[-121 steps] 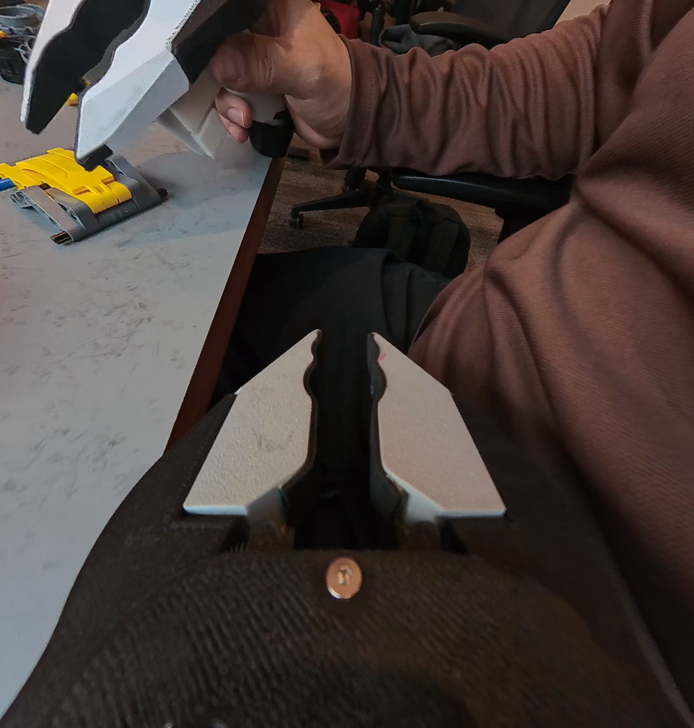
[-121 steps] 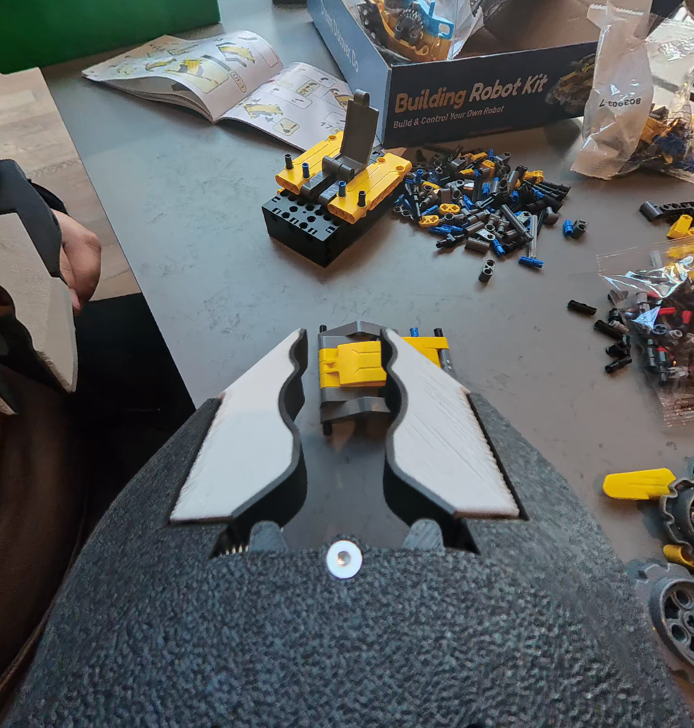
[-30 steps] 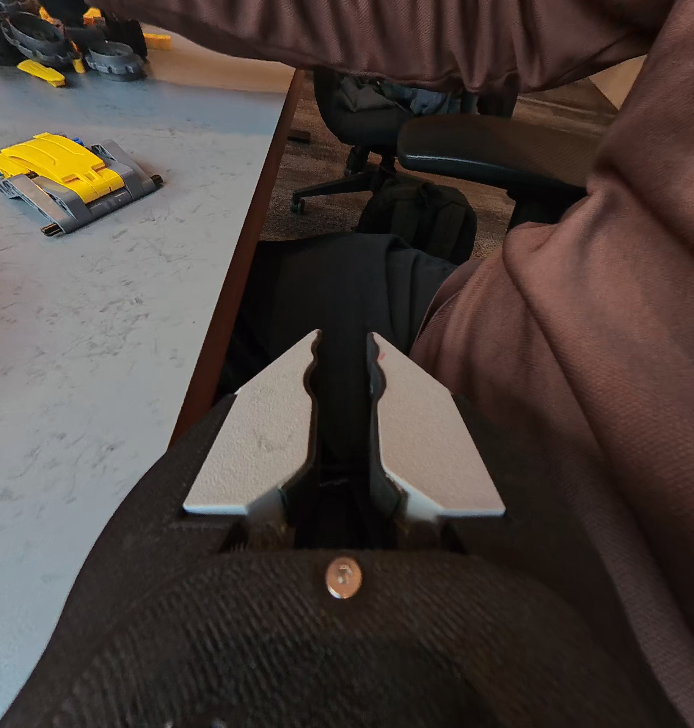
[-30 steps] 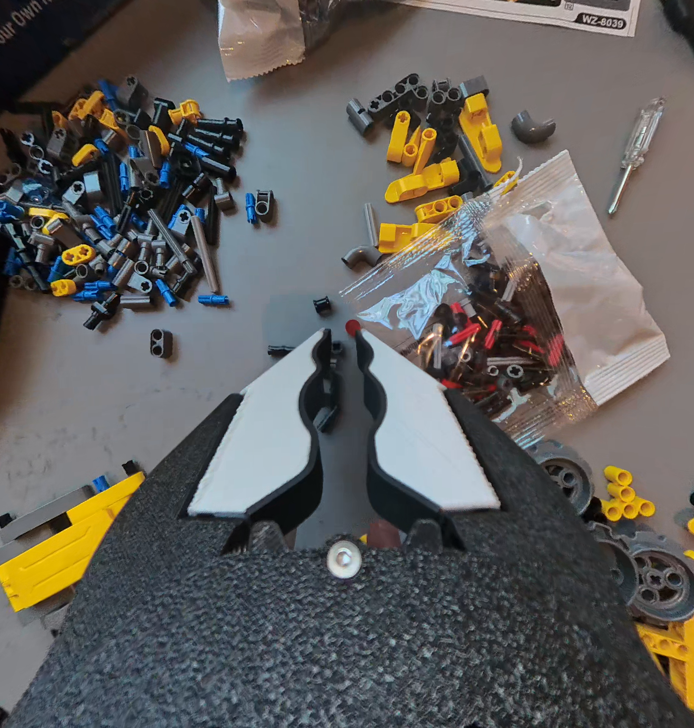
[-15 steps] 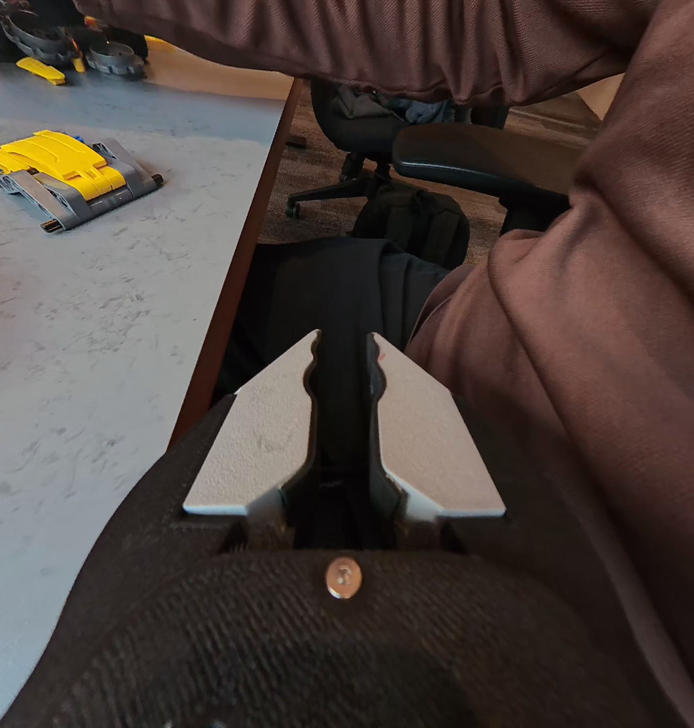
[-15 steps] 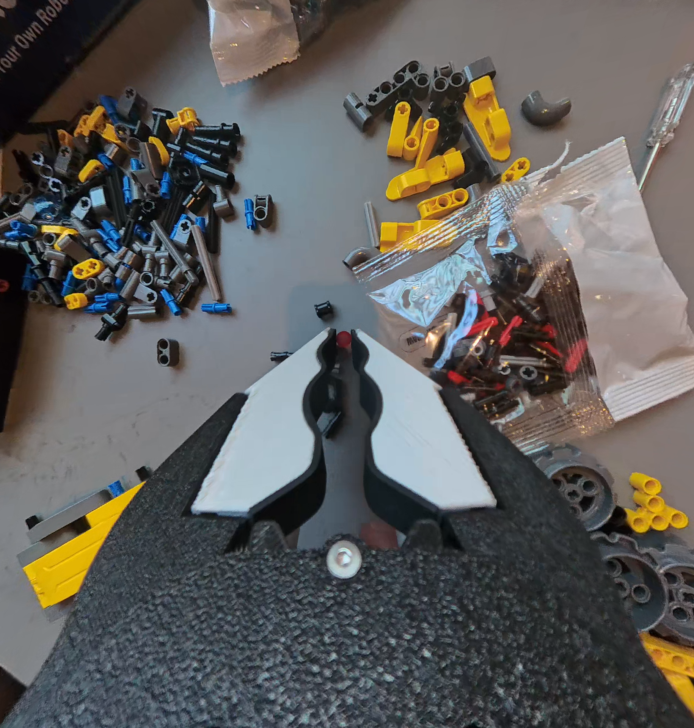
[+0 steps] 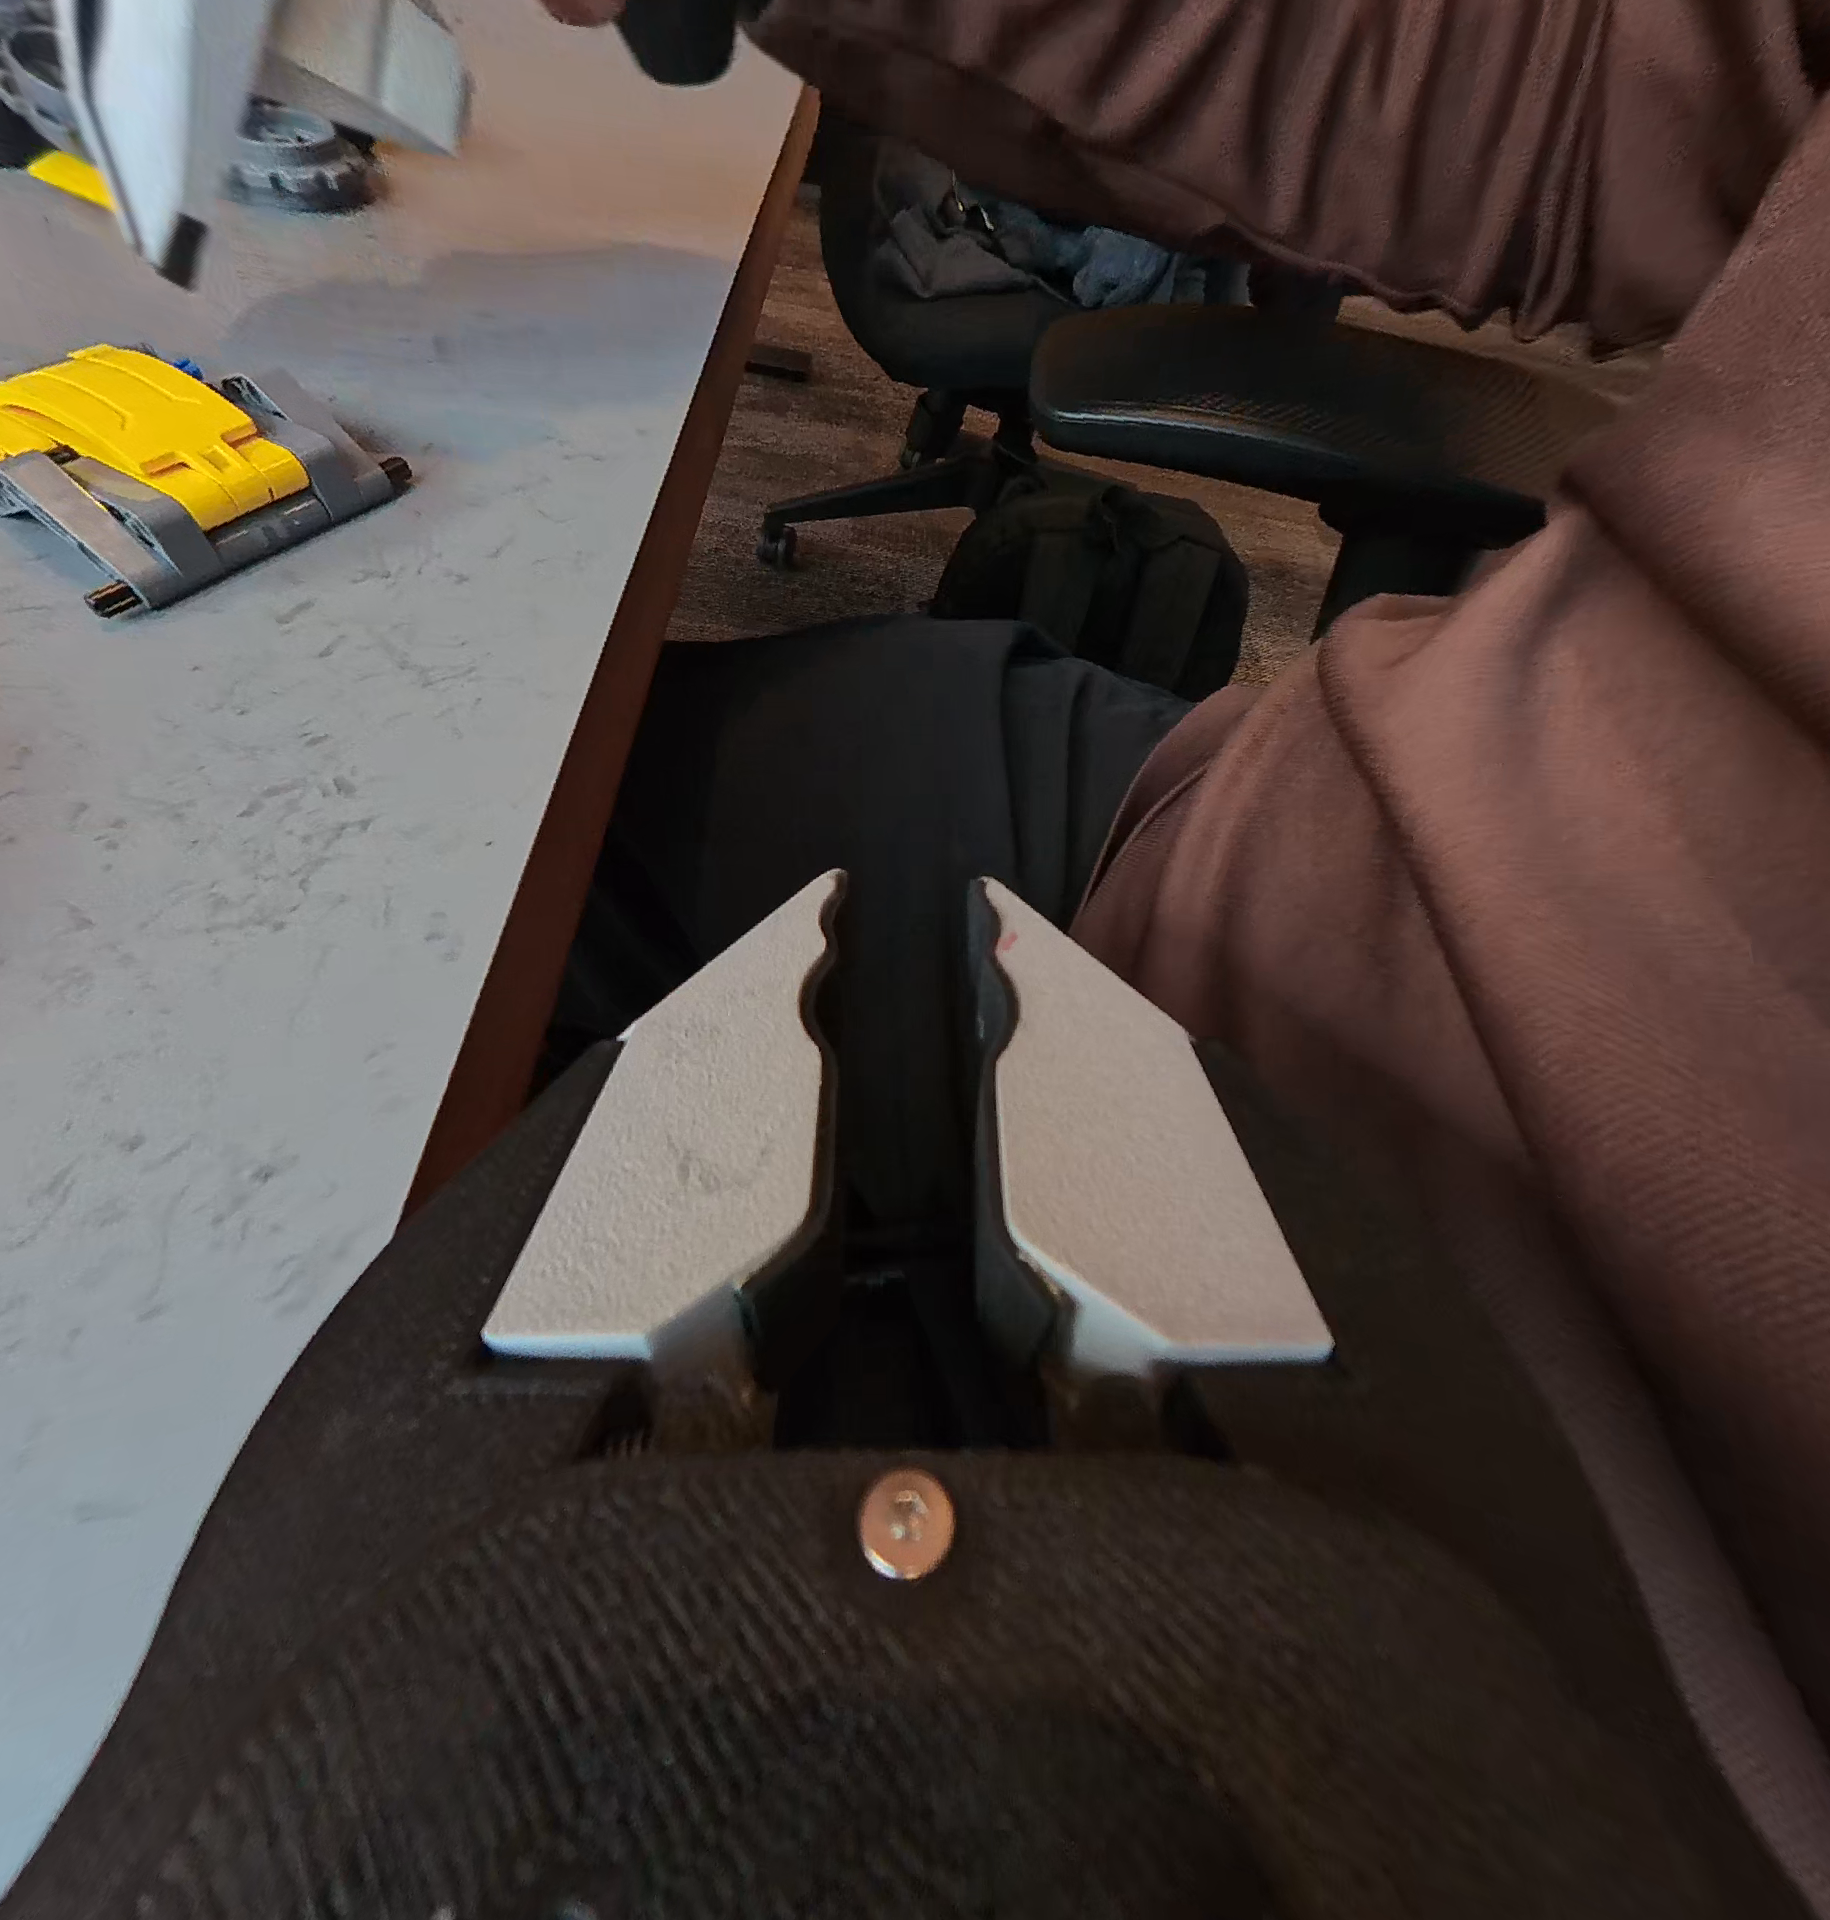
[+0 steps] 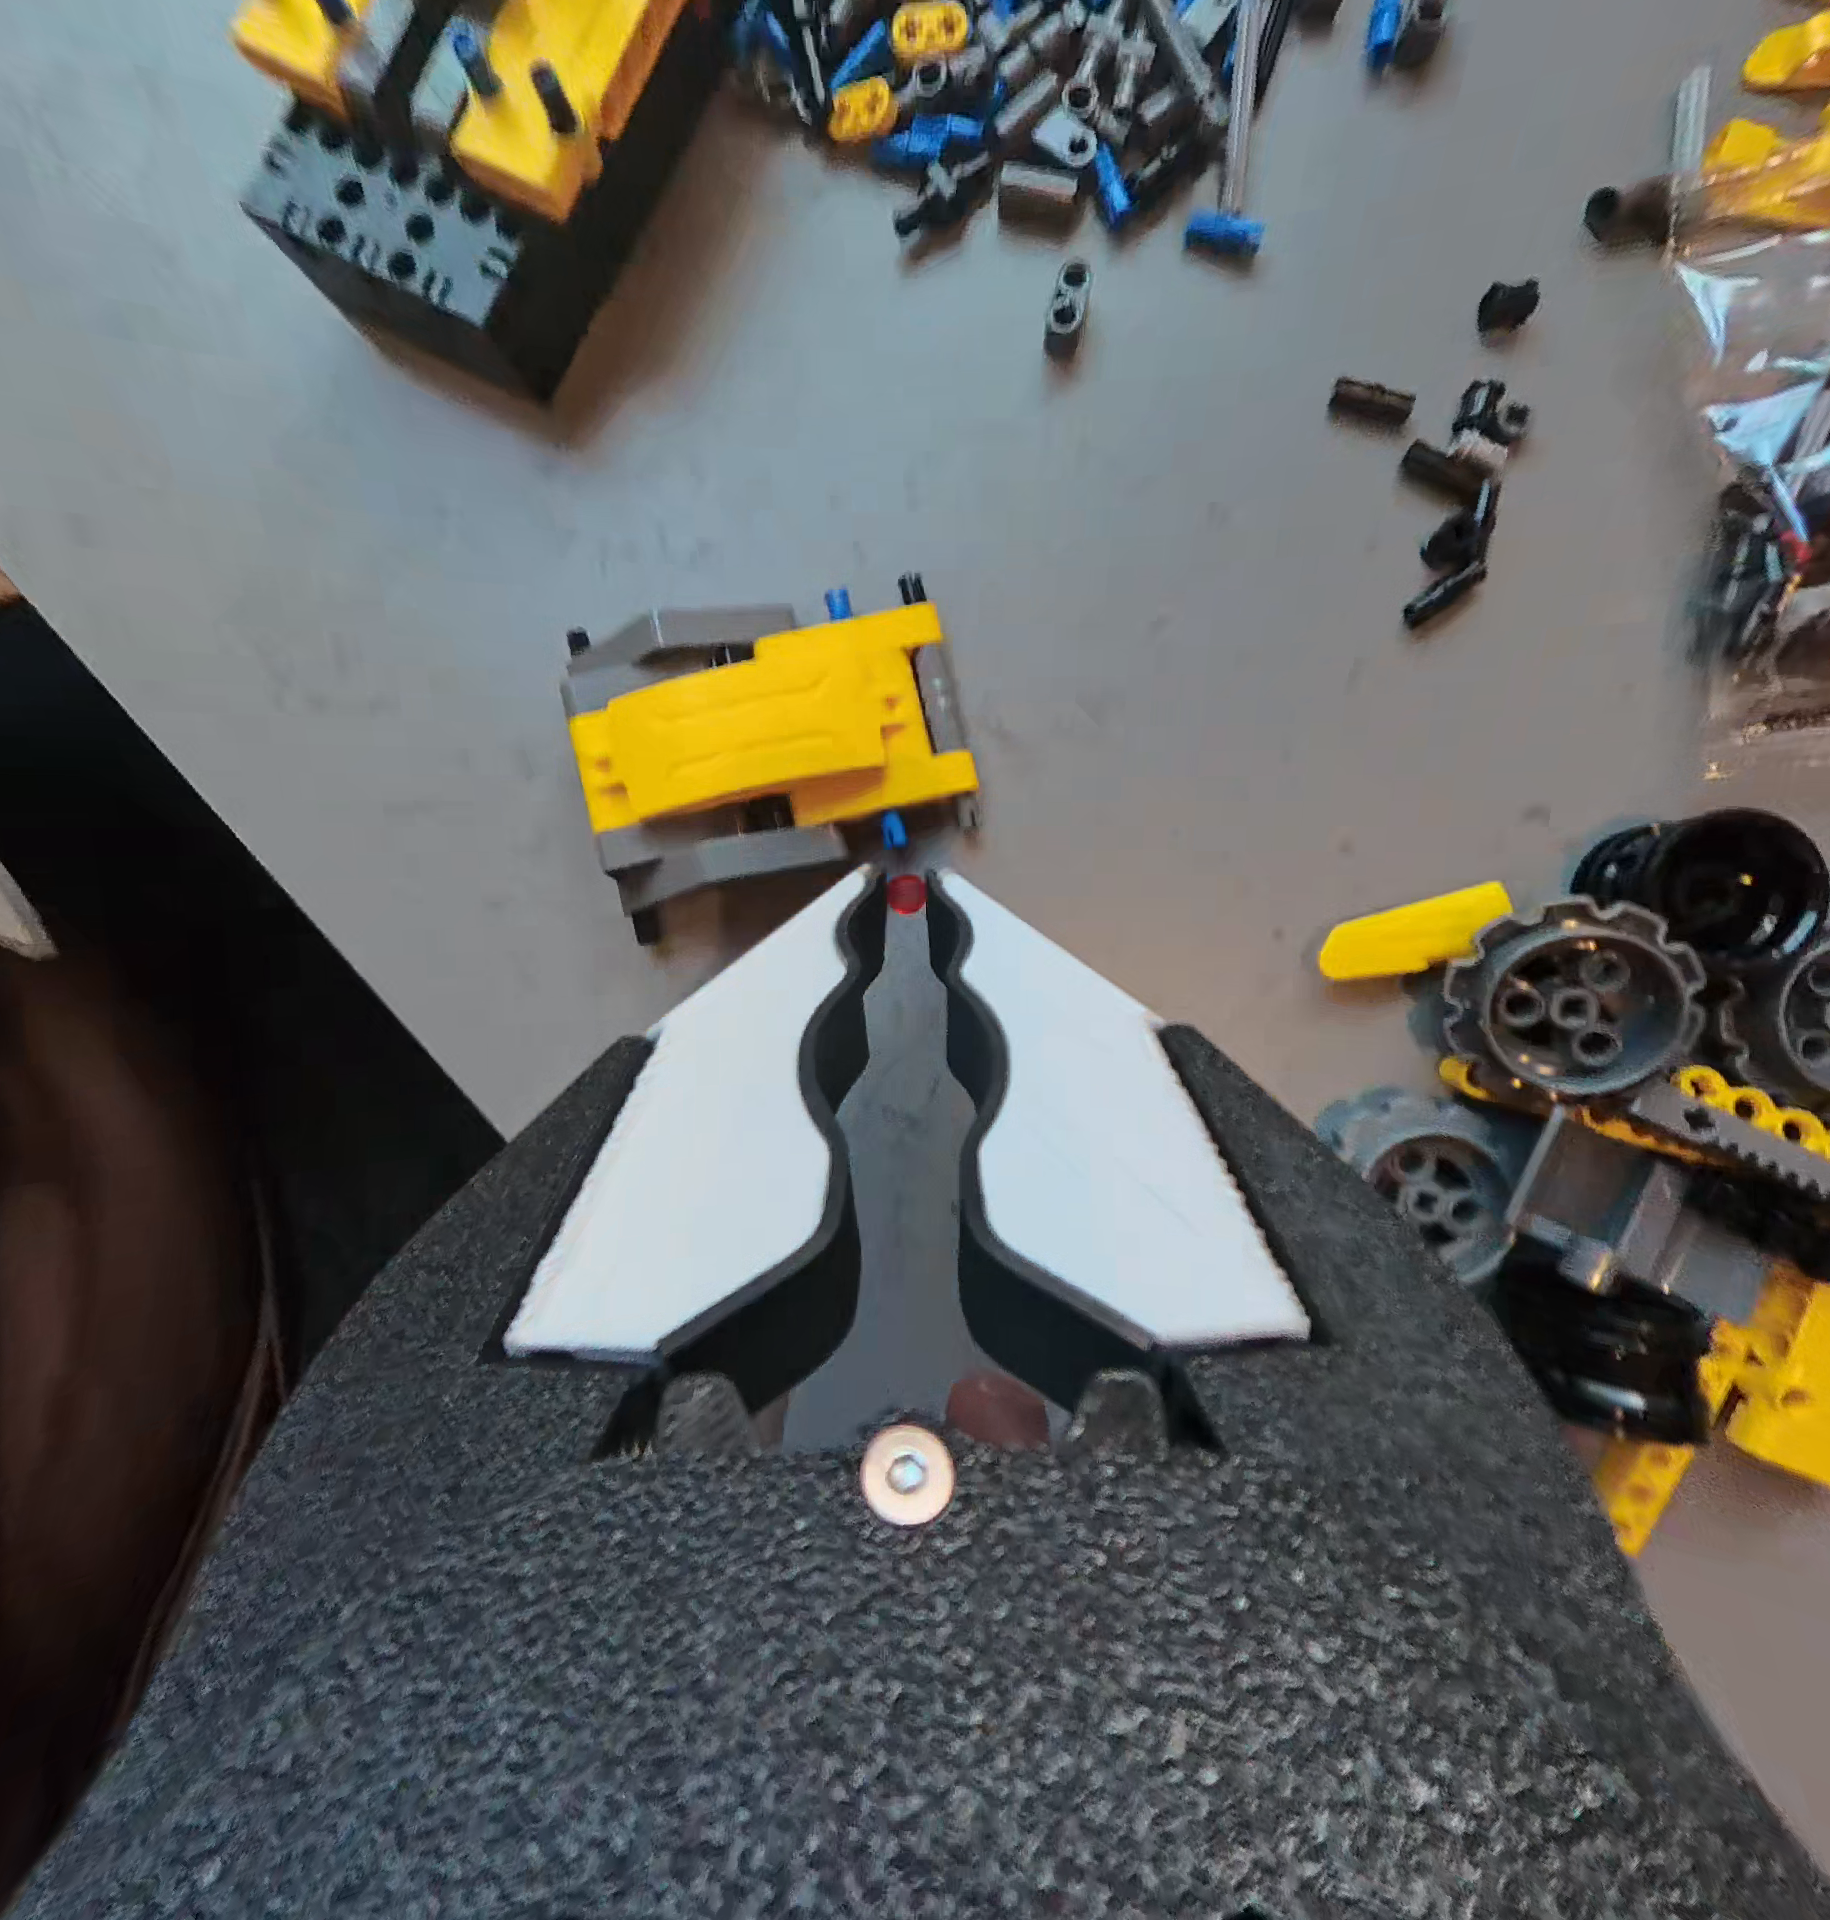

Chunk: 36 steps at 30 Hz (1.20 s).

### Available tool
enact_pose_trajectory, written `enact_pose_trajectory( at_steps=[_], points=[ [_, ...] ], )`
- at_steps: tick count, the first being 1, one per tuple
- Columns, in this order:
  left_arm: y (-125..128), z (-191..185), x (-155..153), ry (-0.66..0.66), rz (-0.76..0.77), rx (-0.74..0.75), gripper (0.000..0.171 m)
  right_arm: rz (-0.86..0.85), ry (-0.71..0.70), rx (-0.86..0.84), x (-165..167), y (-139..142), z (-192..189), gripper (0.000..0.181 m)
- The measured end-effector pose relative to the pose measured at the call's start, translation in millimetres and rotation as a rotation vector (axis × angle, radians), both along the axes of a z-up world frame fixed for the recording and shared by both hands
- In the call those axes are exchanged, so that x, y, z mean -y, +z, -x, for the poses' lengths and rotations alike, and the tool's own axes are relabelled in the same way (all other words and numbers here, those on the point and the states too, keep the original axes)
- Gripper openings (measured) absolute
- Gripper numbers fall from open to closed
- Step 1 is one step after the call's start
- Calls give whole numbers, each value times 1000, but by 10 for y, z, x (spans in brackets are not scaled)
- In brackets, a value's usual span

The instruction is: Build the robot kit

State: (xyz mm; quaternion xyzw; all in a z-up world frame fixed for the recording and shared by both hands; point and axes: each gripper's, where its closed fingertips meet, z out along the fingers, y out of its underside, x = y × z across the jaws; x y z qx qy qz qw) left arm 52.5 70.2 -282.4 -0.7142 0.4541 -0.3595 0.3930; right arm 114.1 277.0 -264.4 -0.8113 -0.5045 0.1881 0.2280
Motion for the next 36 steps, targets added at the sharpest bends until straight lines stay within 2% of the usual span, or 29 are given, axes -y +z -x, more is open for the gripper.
enact_pose_trajectory(
  at_steps=[3,11,17,23,30,33,36],
  points=[
    [3,-38,-13,-8,-4,-5,18,-50,-25,77,2,-53,-164,7],
    [-48,-97,12,-30,-17,-36,18,-64,-102,49,-122,-107,-326,7],
    [-50,-62,11,-16,-23,-40,18,-46,-102,31,-120,-199,-300,9],
    [-23,-39,-7,-3,-12,-20,18,-34,-110,-97,-147,-18,-264,19],
    [-35,-57,-5,-9,-15,-28,18,-14,-140,-231,-185,153,-297,20],
    [-39,-60,-10,-9,-14,-29,18,2,-116,-284,-99,185,-215,36],
    [-34,-62,-7,-10,-13,-26,18,-23,-69,-280,-10,155,-143,43]
  ],
)
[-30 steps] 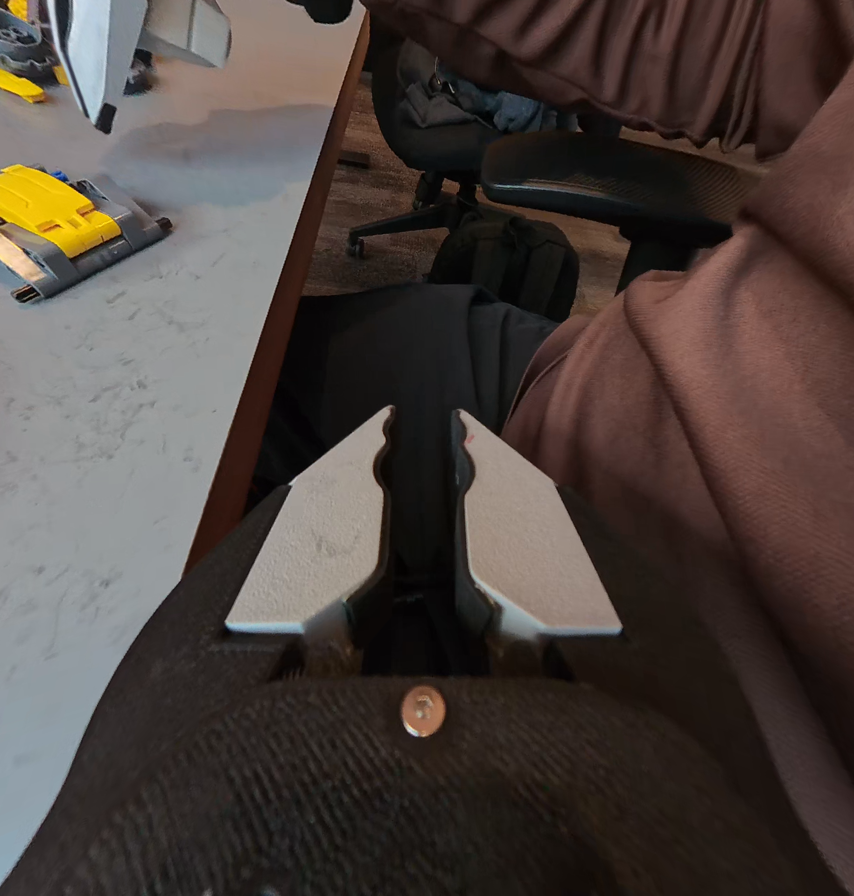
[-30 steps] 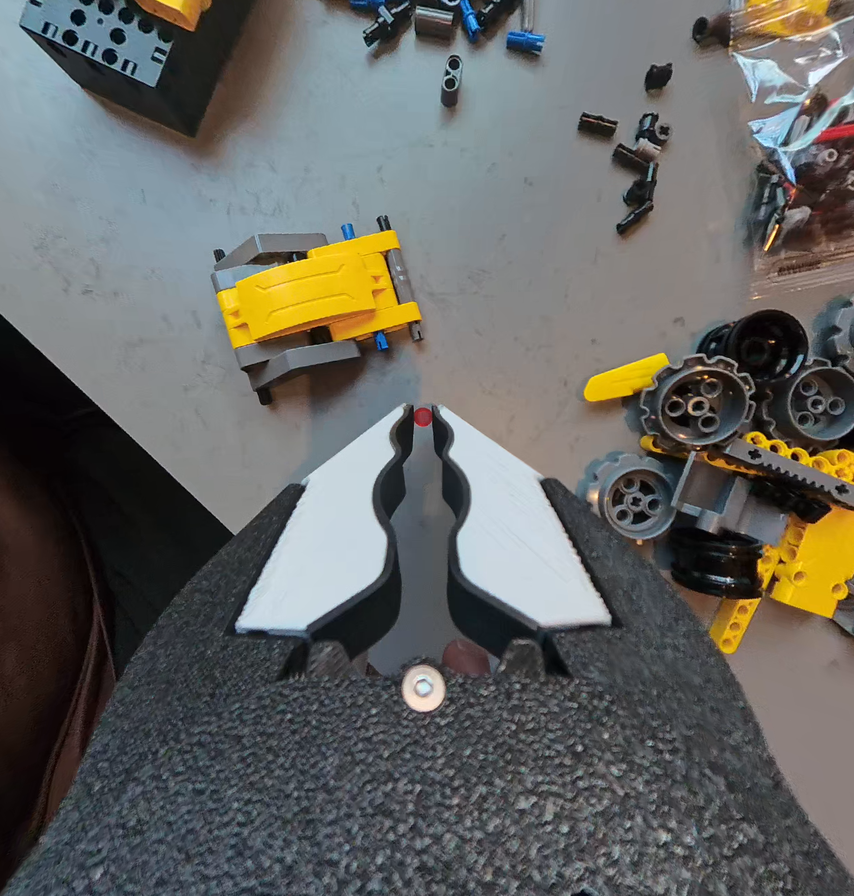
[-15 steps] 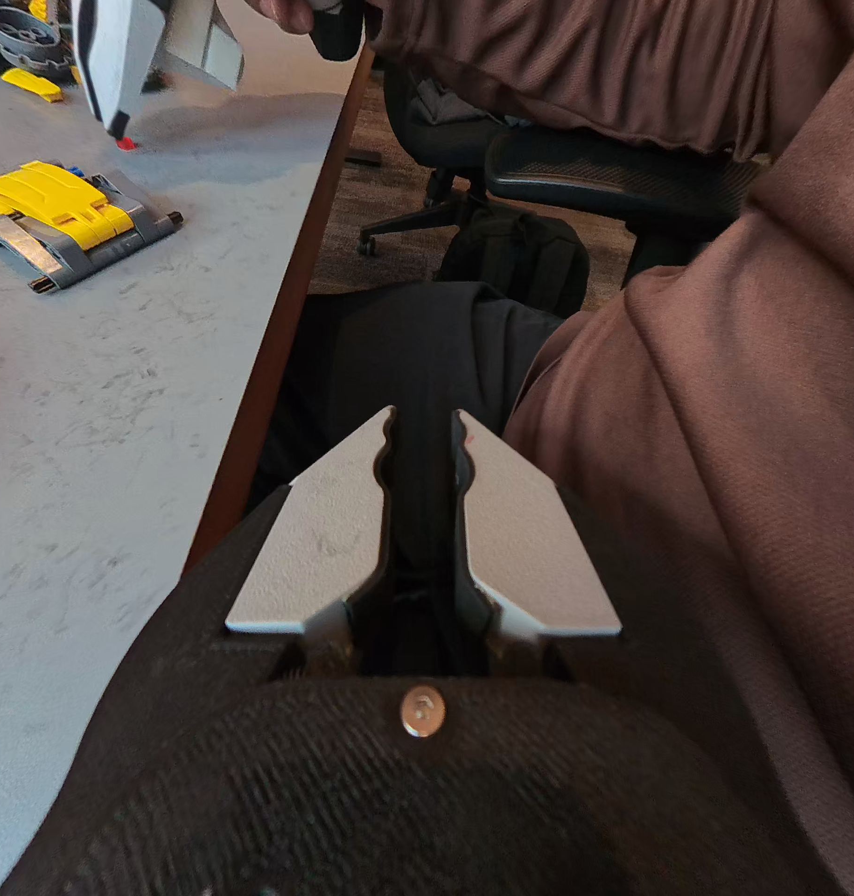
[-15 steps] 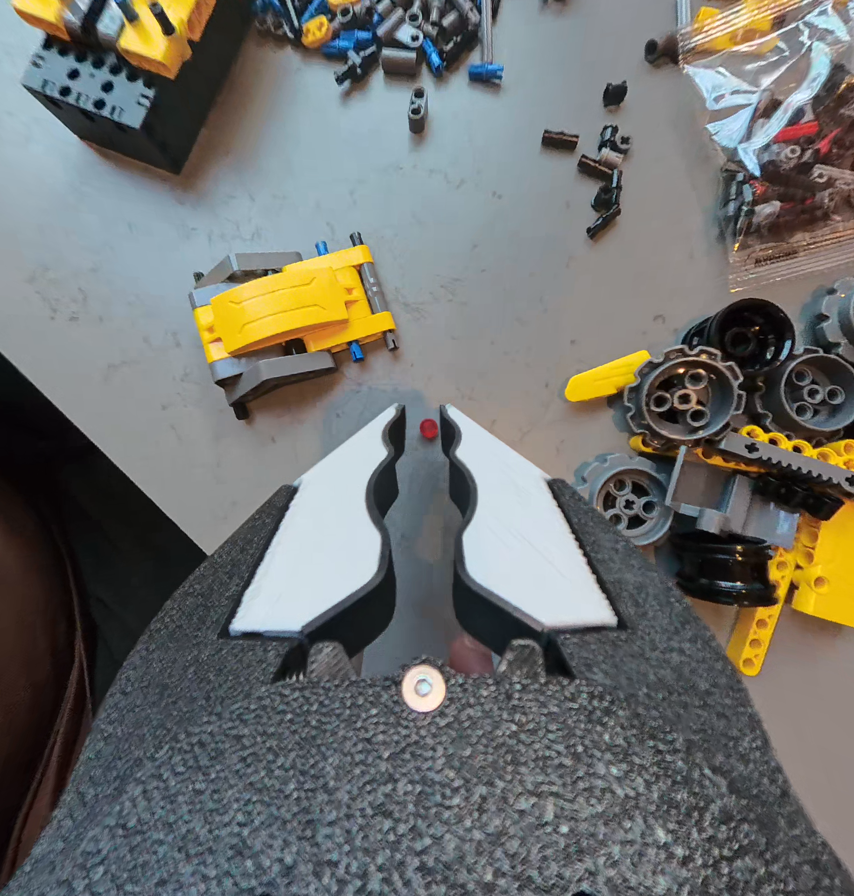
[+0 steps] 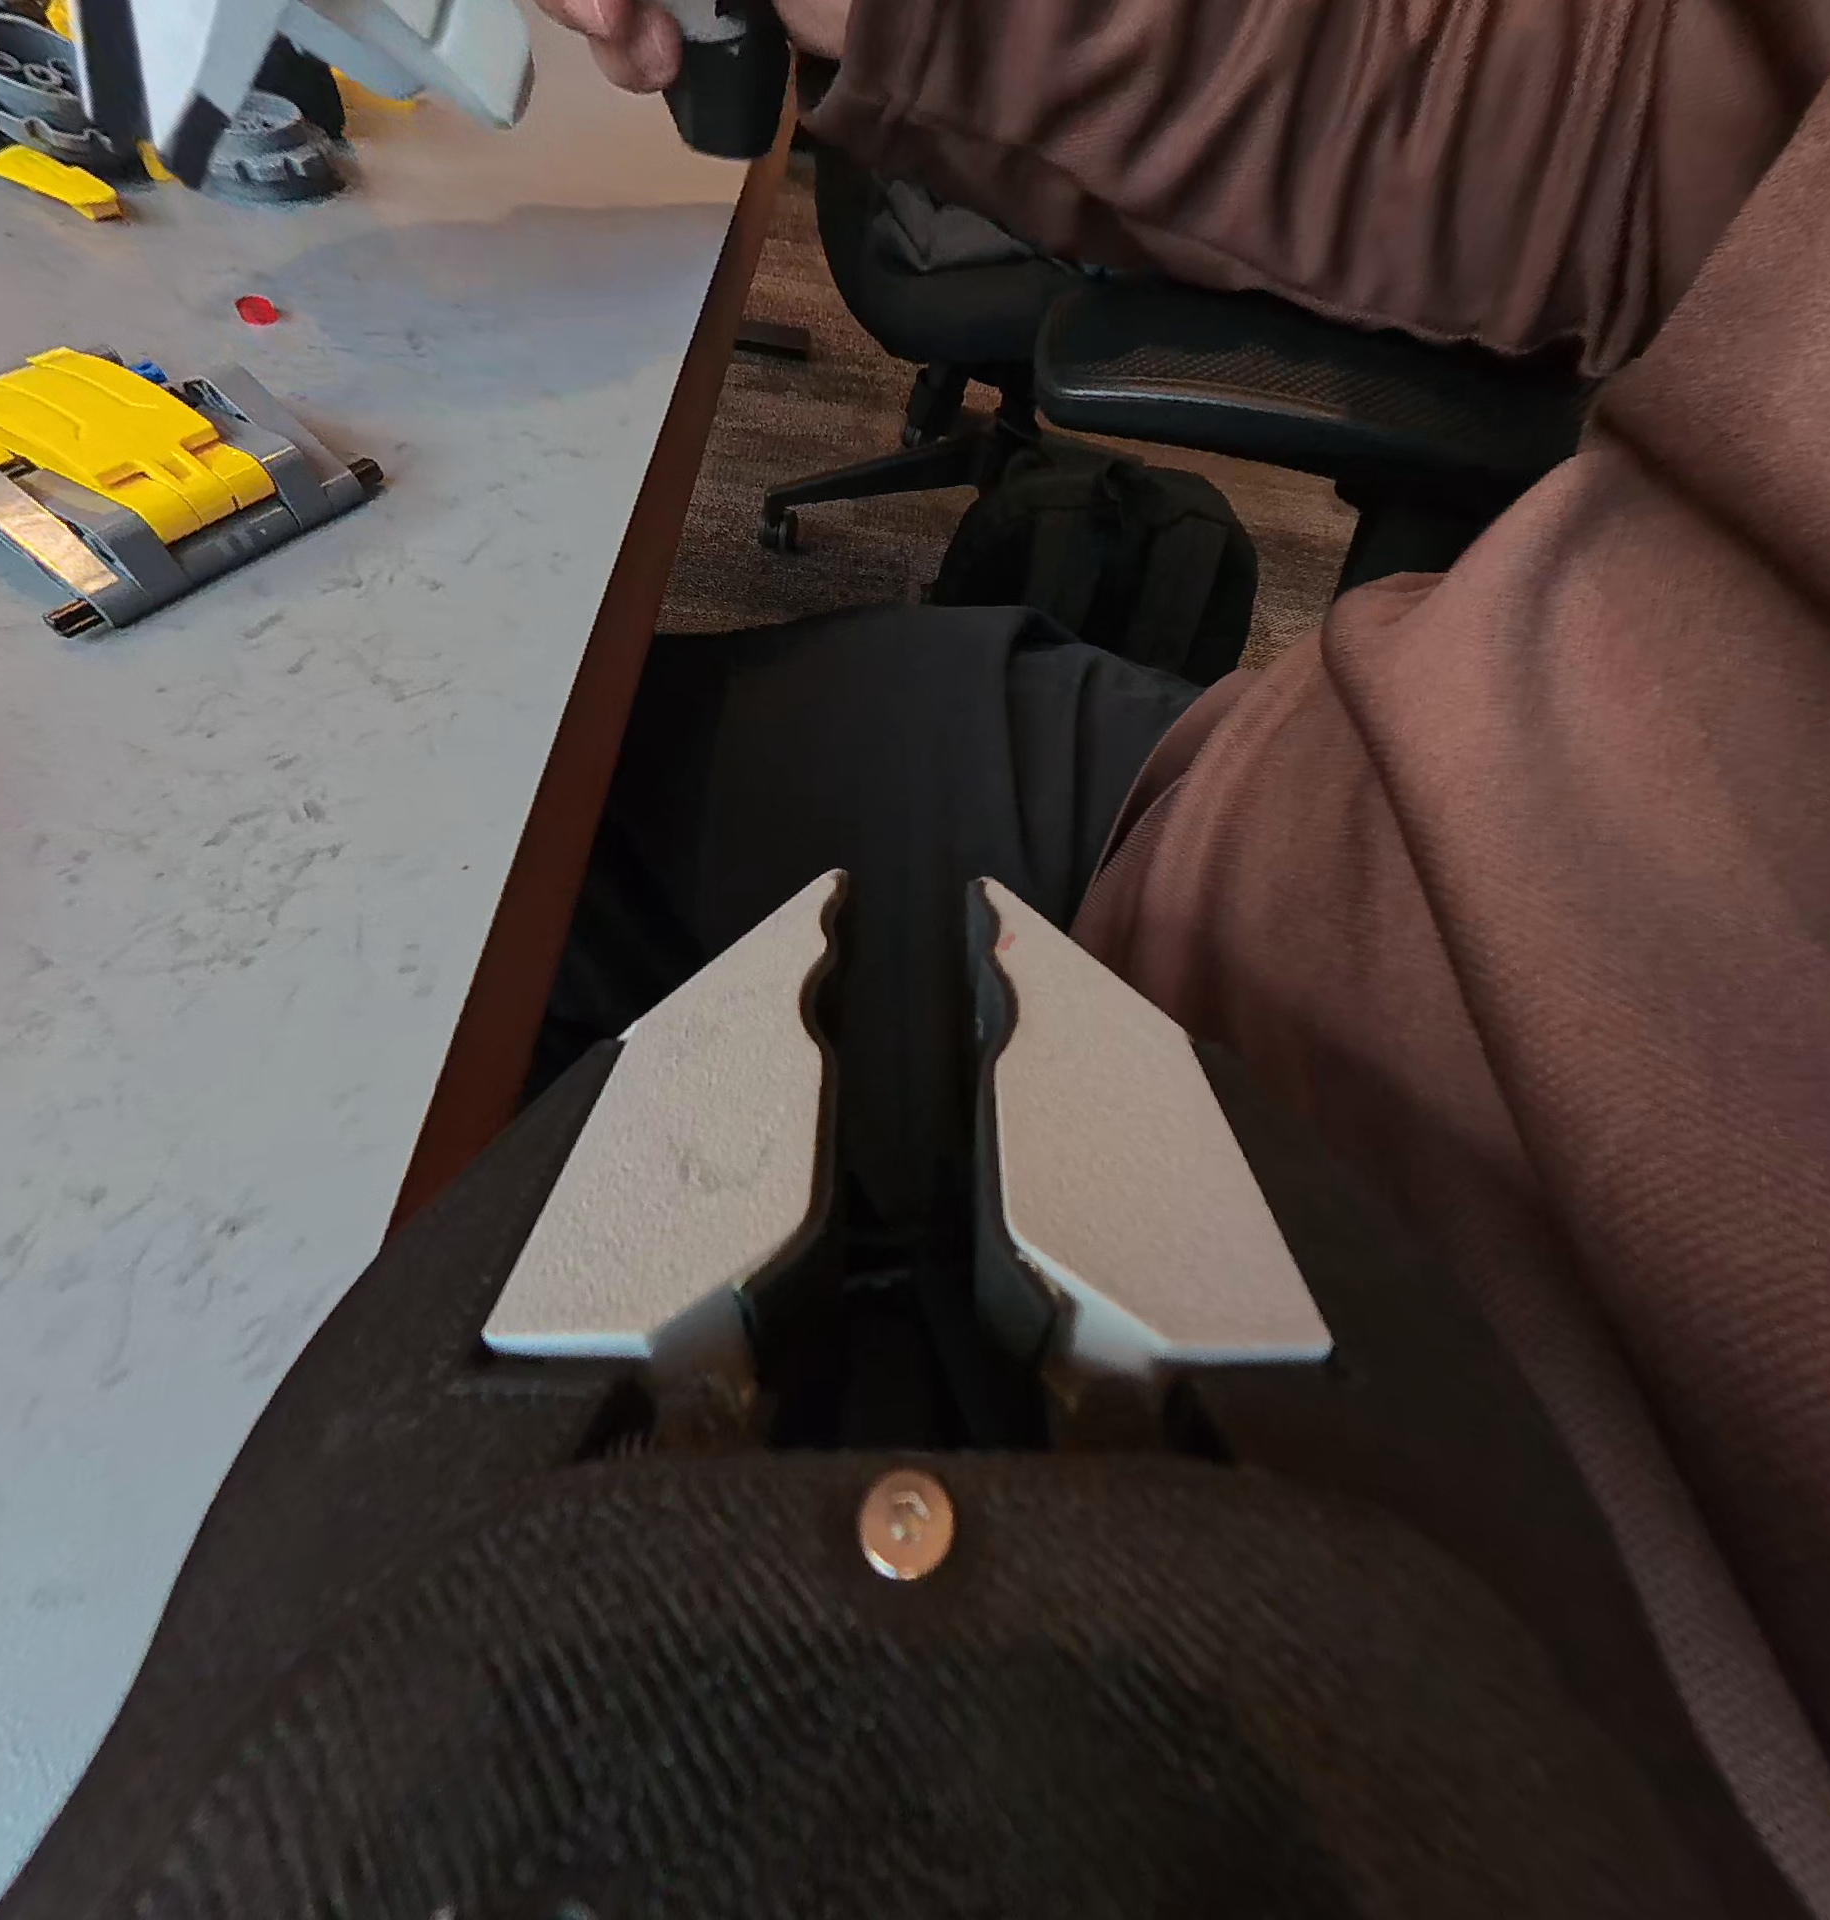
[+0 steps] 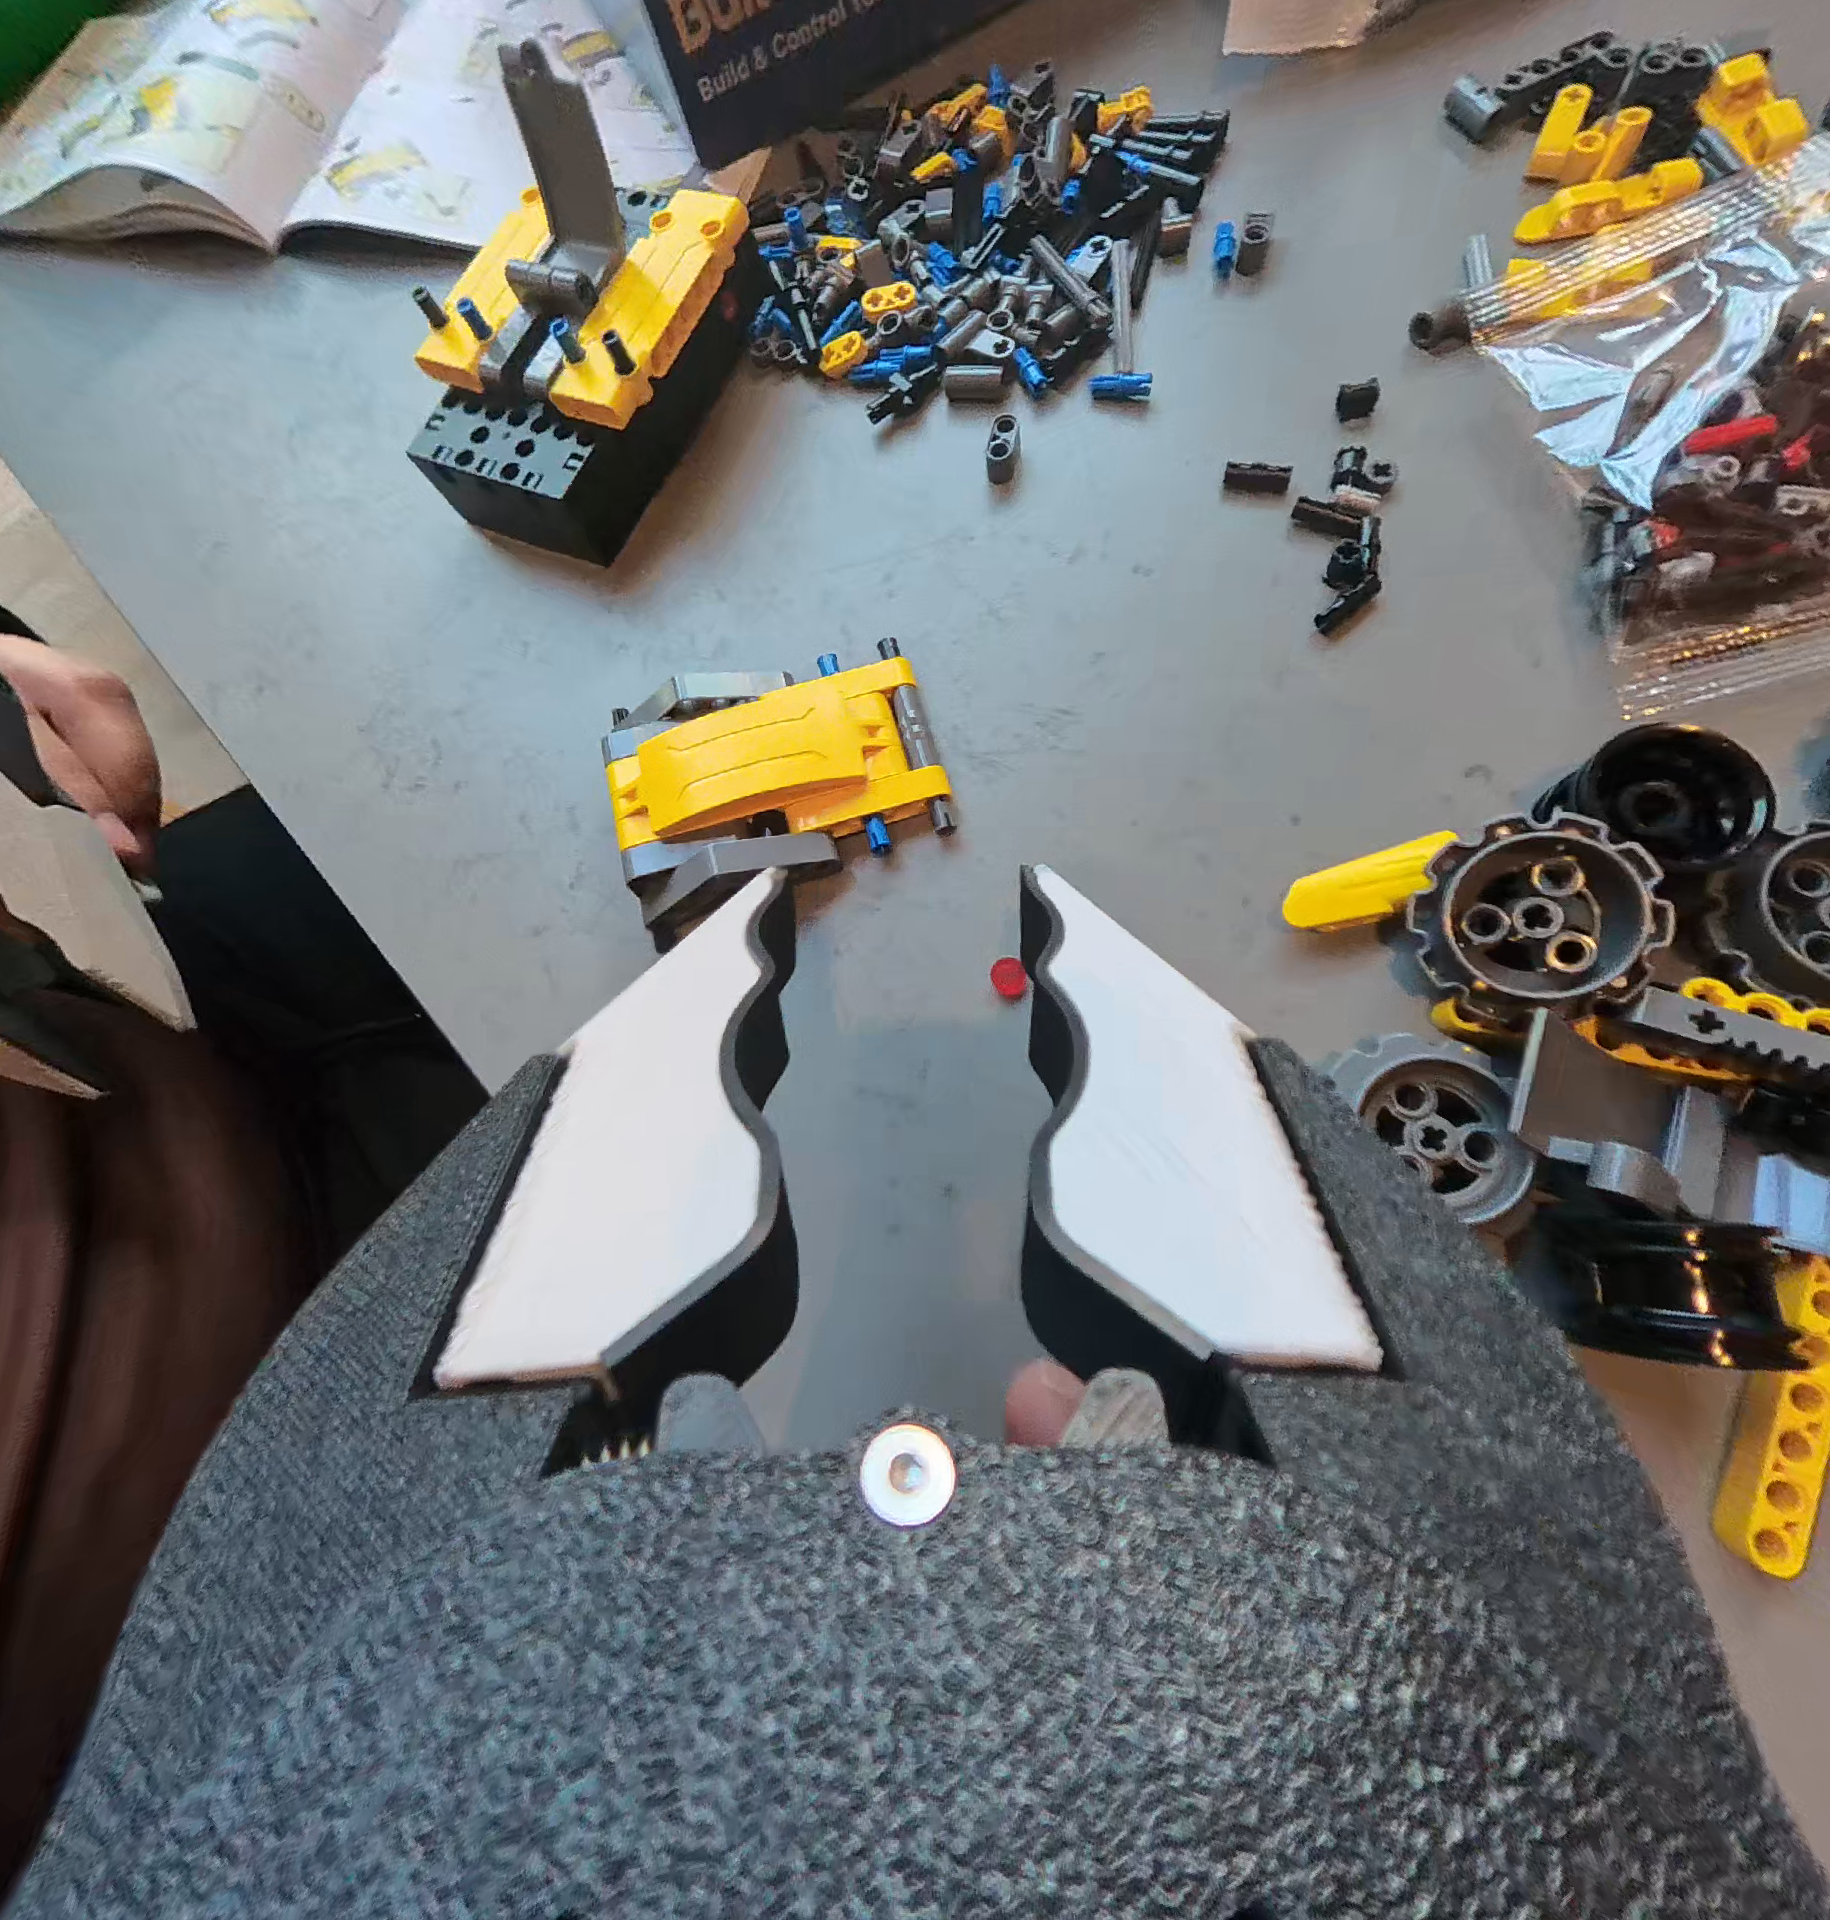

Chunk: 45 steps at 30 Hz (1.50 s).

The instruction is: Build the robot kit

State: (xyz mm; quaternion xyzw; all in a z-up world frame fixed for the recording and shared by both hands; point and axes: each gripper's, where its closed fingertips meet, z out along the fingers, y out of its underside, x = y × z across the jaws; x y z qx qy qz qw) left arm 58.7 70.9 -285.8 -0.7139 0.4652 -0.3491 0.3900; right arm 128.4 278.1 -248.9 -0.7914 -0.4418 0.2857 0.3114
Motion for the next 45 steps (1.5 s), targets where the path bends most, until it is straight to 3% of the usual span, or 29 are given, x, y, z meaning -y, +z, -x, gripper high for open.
enact_pose_trajectory(
  at_steps=[6,11,15,21,24,32,40,45],
  points=[
    [8,13,-20,7,4,8,18,-120,-39,-55,-35,150,-88,47],
    [14,19,-13,6,2,13,18,-299,-267,-169,-281,444,-578,49],
    [29,-2,-6,-8,9,28,20,-166,-384,-246,-330,331,-868,50],
    [112,-71,-8,-31,-39,65,21,-273,-582,-305,-515,451,-1256,49],
    [105,-103,-12,-17,-61,59,21,-266,-525,-321,-462,475,-1101,49],
    [117,-77,-9,16,-140,10,17,-329,-327,-115,-313,210,-560,42],
    [166,-15,-27,57,-89,50,18,-348,-193,47,-199,-33,-263,42],
    [207,128,-34,90,-89,68,19,-324,-167,27,-203,-25,-105,40]
  ],
)
